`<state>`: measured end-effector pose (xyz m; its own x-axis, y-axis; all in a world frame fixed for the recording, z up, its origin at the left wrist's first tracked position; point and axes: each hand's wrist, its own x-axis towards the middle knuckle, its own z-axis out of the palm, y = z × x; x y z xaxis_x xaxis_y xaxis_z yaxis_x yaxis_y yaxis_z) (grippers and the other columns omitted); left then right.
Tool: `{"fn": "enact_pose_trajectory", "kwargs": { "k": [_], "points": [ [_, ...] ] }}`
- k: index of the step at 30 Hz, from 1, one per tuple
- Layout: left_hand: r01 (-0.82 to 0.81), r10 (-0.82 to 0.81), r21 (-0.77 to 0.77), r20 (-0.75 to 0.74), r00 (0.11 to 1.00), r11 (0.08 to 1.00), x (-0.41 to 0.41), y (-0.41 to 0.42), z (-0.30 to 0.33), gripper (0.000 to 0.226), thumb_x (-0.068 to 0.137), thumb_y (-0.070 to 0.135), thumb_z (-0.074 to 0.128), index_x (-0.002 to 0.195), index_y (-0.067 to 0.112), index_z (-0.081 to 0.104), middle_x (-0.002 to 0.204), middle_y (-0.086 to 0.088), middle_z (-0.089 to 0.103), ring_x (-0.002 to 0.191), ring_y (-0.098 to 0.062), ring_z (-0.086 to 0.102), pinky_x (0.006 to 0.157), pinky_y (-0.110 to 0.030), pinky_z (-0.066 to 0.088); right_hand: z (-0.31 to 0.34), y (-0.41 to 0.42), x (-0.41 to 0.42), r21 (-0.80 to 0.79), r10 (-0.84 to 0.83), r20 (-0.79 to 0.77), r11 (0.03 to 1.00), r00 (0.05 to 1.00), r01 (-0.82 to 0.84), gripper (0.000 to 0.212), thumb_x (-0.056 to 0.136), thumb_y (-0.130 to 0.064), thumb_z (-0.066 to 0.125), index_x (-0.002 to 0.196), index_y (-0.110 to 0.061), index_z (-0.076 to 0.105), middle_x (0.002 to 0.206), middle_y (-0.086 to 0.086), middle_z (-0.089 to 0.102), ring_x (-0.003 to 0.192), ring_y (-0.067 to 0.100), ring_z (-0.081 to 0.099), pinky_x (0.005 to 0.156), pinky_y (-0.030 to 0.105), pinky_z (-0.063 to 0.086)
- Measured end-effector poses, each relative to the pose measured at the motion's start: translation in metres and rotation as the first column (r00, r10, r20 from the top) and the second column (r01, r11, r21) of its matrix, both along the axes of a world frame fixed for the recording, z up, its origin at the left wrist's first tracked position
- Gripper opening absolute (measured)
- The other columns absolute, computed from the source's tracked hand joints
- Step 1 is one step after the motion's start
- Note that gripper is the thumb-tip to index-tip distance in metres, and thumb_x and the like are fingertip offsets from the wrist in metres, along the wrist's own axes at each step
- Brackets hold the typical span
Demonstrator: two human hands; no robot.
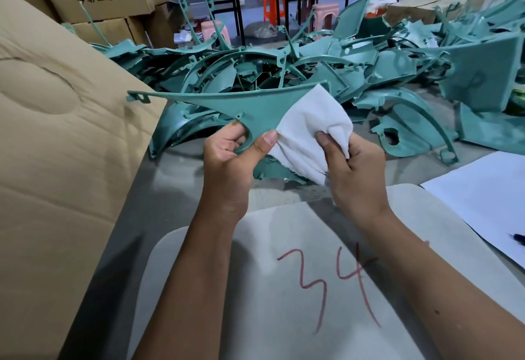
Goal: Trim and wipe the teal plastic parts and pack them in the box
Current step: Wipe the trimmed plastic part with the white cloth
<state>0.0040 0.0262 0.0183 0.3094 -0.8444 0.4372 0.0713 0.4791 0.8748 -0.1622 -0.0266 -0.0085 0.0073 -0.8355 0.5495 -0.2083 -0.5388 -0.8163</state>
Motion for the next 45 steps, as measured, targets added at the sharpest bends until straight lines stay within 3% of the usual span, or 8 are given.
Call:
{"fn": "enact_pose_trajectory", "kwargs": {
  "k": [6,10,15,21,29,34,41,45],
  "points": [
    [-0.018,0.021,0.048,-0.064,0.998,0.999,0.005,0.0,0.007,0.01,0.082,0.031,0.077,0.086,0.022,0.077,0.083,-0.002,0.069,0.081,-0.02,0.063,0.08,-0.038,0.052,0.0,-0.001,0.001,0.328,-0.082,0.37,0.944,0.926,-0.047,0.046,0.109,-0.035,0.051,0.067,-0.021,0.039,0.052,-0.014,0.039,0.047,0.006,0.034,0.044,0.02,0.03],
    [0.009,-0.006,0.02,-0.151,0.989,1.0,0.011,0.003,0.009,0.014,0.083,0.021,0.075,0.095,0.019,0.08,0.099,-0.004,0.077,0.095,-0.022,0.071,0.083,-0.037,0.058,-0.005,-0.01,-0.006,0.313,-0.17,0.26,0.946,0.951,0.083,0.019,0.108,-0.016,0.05,0.095,-0.025,0.06,0.061,-0.021,0.059,0.051,-0.004,0.052,0.052,0.009,0.04],
    [0.028,-0.023,0.039,-0.125,0.992,0.999,0.012,0.002,0.008,0.012,0.086,0.013,0.07,0.092,0.018,0.08,0.095,-0.007,0.076,0.092,-0.024,0.07,0.086,-0.042,0.059,-0.001,-0.004,-0.003,0.366,-0.061,0.345,0.928,0.936,-0.074,0.044,0.1,0.007,0.04,0.1,-0.024,0.071,0.065,-0.003,0.062,0.051,0.008,0.056,0.052,0.025,0.045],
    [-0.218,0.226,-0.062,0.188,0.956,0.974,0.001,-0.003,0.0,0.031,0.093,-0.003,0.066,0.067,0.01,0.056,0.057,0.018,0.05,0.061,0.01,0.054,0.064,-0.004,0.041,0.015,0.01,0.0,0.262,0.163,0.827,0.735,0.538,-0.626,0.05,0.112,-0.039,0.036,0.128,-0.002,0.066,0.119,0.015,0.075,0.109,0.025,0.074,0.079,0.032,0.062],
    [-0.077,0.076,-0.031,-0.033,0.997,0.997,-0.002,-0.006,-0.005,0.01,0.091,0.004,0.069,0.09,0.012,0.075,0.088,0.0,0.076,0.082,-0.014,0.068,0.074,-0.029,0.057,0.0,0.004,0.0,0.179,0.107,0.134,0.975,0.985,-0.13,0.05,0.094,-0.019,0.074,0.14,-0.015,0.056,0.129,-0.002,0.065,0.119,0.014,0.063,0.104,0.039,0.052],
    [-0.034,0.035,0.008,-0.125,0.992,0.999,0.003,-0.005,-0.005,0.012,0.089,0.014,0.072,0.099,0.015,0.078,0.1,-0.007,0.076,0.095,-0.023,0.069,0.087,-0.04,0.058,0.004,0.007,0.0,0.135,0.386,0.134,0.905,0.913,-0.402,0.017,0.102,-0.005,0.063,0.113,-0.016,0.066,0.095,-0.017,0.072,0.086,0.0,0.066,0.077,0.013,0.049],
    [0.222,-0.197,0.115,-0.193,0.961,0.968,0.005,0.002,-0.001,0.05,0.083,0.005,0.072,0.131,0.014,0.06,0.12,-0.008,0.073,0.112,-0.033,0.07,0.097,-0.057,0.055,0.006,0.006,0.001,0.103,0.062,0.155,0.992,0.986,-0.079,0.038,0.103,-0.02,0.064,0.068,-0.013,0.051,0.06,-0.009,0.045,0.057,0.004,0.037,0.054,0.023,0.03],
    [0.312,-0.248,0.274,-0.242,0.938,0.91,-0.008,0.008,-0.006,0.07,0.068,0.02,0.085,0.131,0.01,0.057,0.111,-0.008,0.077,0.096,-0.032,0.074,0.068,-0.042,0.064,0.007,0.0,-0.005,0.114,-0.11,0.101,0.989,0.989,0.098,0.053,0.107,-0.03,0.052,0.061,-0.022,0.028,0.049,-0.011,0.029,0.049,0.008,0.026,0.049,0.021,0.019]
  ]
}}
